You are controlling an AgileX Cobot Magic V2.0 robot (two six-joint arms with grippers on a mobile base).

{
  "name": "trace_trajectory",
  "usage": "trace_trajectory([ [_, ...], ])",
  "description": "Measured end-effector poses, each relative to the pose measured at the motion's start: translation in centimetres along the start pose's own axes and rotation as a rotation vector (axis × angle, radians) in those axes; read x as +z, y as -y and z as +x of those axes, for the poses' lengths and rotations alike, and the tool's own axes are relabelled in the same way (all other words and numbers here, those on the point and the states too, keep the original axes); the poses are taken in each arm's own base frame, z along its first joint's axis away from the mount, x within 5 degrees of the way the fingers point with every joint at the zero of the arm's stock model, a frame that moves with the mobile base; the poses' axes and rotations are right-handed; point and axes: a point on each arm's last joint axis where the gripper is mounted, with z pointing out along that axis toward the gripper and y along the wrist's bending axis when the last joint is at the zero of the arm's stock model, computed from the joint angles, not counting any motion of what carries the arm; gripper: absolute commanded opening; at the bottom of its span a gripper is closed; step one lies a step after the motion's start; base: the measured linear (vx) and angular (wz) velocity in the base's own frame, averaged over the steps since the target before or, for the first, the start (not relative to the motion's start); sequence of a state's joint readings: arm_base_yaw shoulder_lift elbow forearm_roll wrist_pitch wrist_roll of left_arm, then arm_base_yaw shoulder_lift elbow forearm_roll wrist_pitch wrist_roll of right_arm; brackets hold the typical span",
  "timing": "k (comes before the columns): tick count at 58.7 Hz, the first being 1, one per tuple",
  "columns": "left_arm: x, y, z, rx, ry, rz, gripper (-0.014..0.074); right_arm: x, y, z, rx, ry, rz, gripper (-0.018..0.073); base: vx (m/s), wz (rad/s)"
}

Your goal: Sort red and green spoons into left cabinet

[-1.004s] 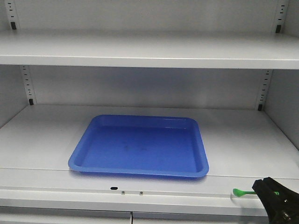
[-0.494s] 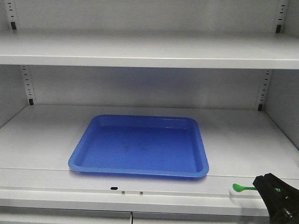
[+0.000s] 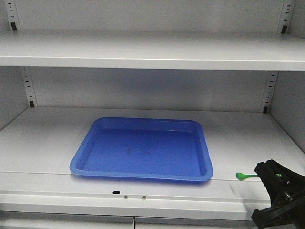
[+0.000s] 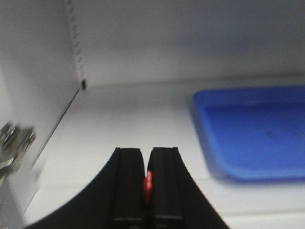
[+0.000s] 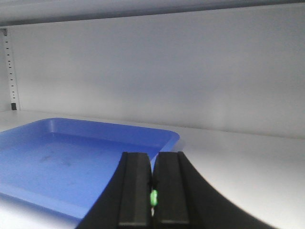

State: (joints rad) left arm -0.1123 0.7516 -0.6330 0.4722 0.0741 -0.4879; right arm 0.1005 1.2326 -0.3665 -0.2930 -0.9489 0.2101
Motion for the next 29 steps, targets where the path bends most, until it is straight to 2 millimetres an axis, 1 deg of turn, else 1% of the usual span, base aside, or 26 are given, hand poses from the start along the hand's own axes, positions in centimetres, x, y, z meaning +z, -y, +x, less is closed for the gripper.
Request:
trace_trajectory([
  [18, 3.9, 1.9, -0.5, 0.002, 0.199, 0.202, -0.0003, 2.2, 0.0, -2.4, -0.095, 0.002, -0.05, -0.0004, 0.0, 0.0],
  [24, 5.8, 2.5, 0.2, -0.011, 0.226, 0.264, -0.0003, 3.1, 0.1, -3.2, -0.093, 0.019, -0.063, -0.0004, 0.0, 0.0],
  [29, 7.4, 2.9, 1.1, -0.029, 0.225, 0.302, -0.0003, 3.9, 0.1, -3.1, -0.078, 0.008, -0.083, -0.0004, 0.0, 0.0],
])
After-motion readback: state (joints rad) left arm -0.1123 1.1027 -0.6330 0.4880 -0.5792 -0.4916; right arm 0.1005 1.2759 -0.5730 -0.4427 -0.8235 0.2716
